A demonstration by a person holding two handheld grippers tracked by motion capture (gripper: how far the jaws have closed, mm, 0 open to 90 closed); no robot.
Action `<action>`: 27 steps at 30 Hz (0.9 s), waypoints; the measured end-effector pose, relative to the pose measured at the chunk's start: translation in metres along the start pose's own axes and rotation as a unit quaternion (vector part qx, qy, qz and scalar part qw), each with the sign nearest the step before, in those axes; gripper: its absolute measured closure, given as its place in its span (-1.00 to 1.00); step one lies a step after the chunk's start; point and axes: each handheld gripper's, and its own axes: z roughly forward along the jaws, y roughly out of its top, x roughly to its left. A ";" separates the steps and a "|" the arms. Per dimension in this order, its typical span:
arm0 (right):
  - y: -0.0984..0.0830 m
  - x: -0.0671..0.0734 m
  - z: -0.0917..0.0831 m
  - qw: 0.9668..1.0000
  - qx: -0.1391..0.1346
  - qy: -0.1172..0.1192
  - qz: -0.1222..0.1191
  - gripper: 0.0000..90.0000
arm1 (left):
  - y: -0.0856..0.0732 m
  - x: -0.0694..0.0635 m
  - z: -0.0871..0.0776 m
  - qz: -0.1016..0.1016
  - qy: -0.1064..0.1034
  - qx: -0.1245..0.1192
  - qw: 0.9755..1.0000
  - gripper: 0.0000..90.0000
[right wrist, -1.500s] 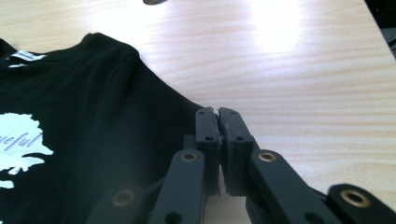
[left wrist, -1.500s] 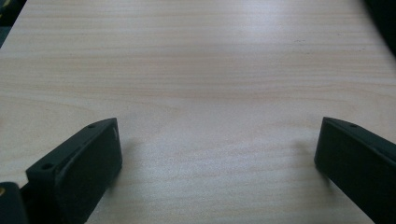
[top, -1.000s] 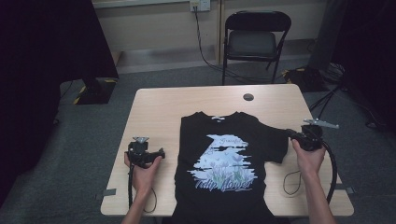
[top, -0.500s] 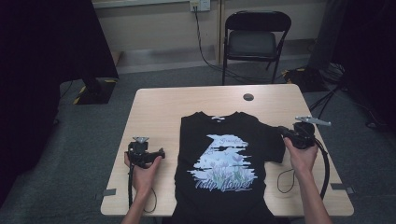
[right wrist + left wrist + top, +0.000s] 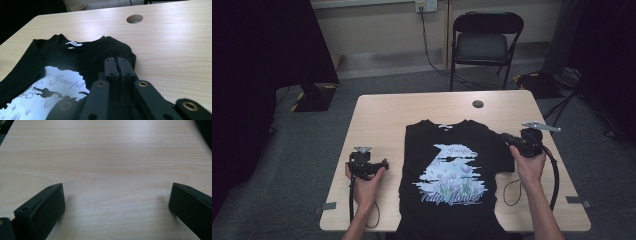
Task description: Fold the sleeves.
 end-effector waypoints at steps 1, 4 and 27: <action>0.001 0.001 0.000 1.000 0.000 0.000 0.000 0.94 | 0.000 0.000 0.000 0.000 0.000 0.000 1.000 -1.00; 0.003 0.005 0.002 1.000 -0.001 0.004 -0.003 0.94 | 0.000 0.000 0.000 0.000 0.000 0.000 1.000 -1.00; 0.013 0.042 0.022 0.999 0.009 0.026 -0.033 0.94 | 0.000 0.000 0.000 0.000 0.000 0.000 1.000 -1.00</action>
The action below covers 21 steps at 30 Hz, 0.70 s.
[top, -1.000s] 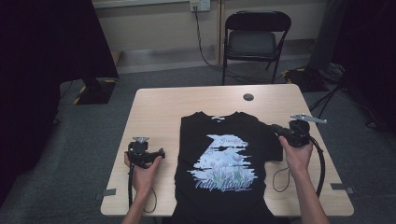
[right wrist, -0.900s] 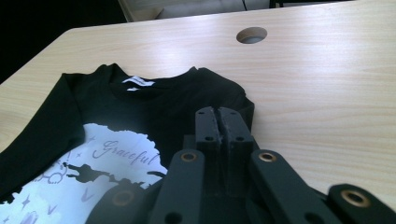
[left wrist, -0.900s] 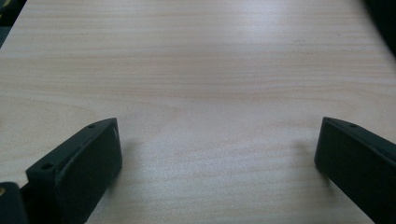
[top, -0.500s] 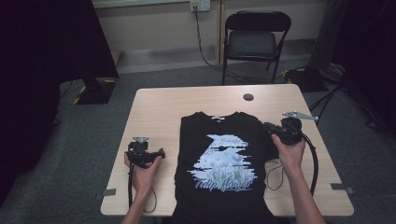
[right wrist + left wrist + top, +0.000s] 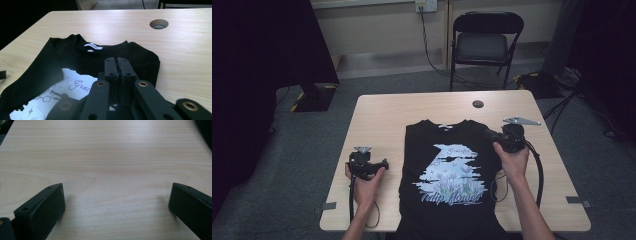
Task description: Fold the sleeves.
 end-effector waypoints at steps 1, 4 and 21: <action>0.000 0.001 0.002 1.000 0.001 -0.001 0.000 0.94 | 0.000 0.000 0.000 0.000 0.000 0.000 1.000 -1.00; 0.002 0.005 0.006 1.000 0.004 0.003 0.002 0.94 | 0.000 0.000 0.000 0.000 0.000 0.000 1.000 -1.00; 0.002 0.030 0.041 0.999 0.039 0.008 -0.003 0.94 | 0.000 0.000 0.000 0.000 -0.001 0.000 1.000 -1.00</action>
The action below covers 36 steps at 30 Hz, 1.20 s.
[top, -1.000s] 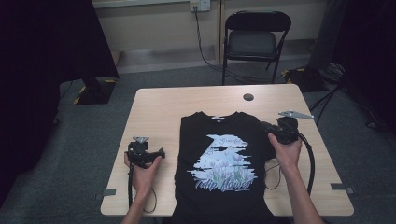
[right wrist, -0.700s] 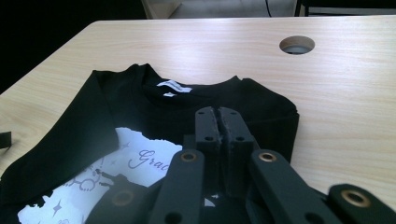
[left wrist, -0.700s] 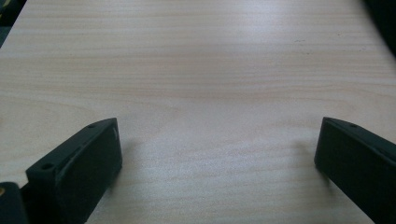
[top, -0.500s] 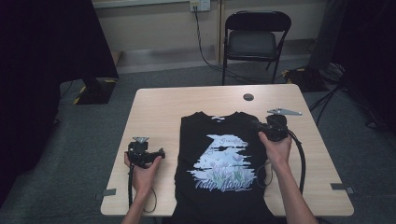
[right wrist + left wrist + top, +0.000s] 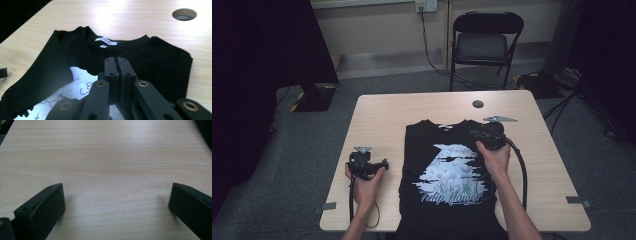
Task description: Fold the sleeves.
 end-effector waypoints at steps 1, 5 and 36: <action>0.000 0.000 0.002 1.000 0.003 -0.001 0.000 0.94 | 0.000 0.000 0.000 0.000 0.000 0.000 1.000 -1.00; 0.000 0.002 0.009 1.000 0.012 -0.001 0.003 0.94 | 0.000 0.000 0.000 0.000 0.000 0.000 1.000 -1.00; -0.017 0.009 0.039 0.998 0.064 0.023 0.007 0.47 | 0.000 0.000 0.000 0.000 0.000 0.000 1.000 -1.00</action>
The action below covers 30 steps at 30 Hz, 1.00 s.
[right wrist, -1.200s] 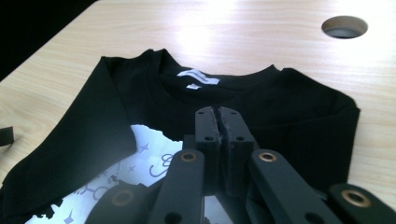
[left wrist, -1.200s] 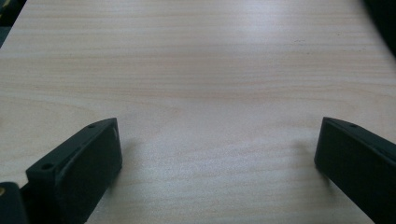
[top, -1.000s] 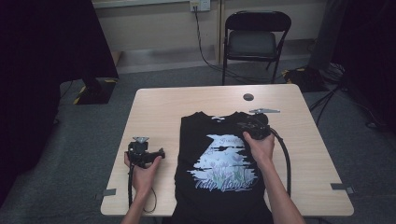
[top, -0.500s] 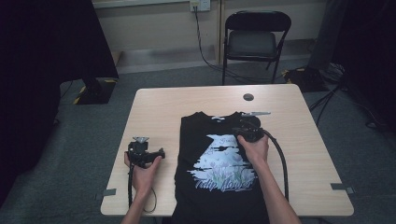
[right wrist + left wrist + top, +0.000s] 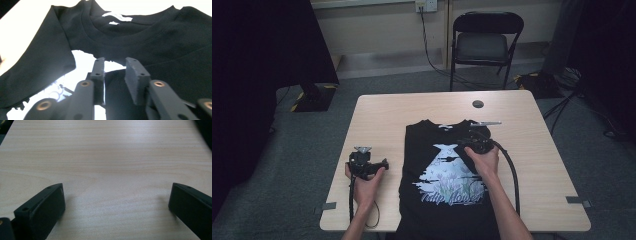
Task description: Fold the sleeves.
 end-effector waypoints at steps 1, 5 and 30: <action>0.000 0.000 -0.002 1.000 -0.001 0.001 -0.001 0.43 | 0.000 0.000 0.000 0.000 0.000 0.000 1.000 -1.00; -0.001 -0.001 -0.012 1.000 -0.004 0.001 -0.007 0.34 | 0.000 0.000 0.000 0.000 0.000 0.000 1.000 -1.00; -0.091 -0.003 -0.064 0.998 0.029 -0.027 -0.043 0.57 | 0.000 0.000 0.000 0.001 0.000 0.000 1.000 -1.00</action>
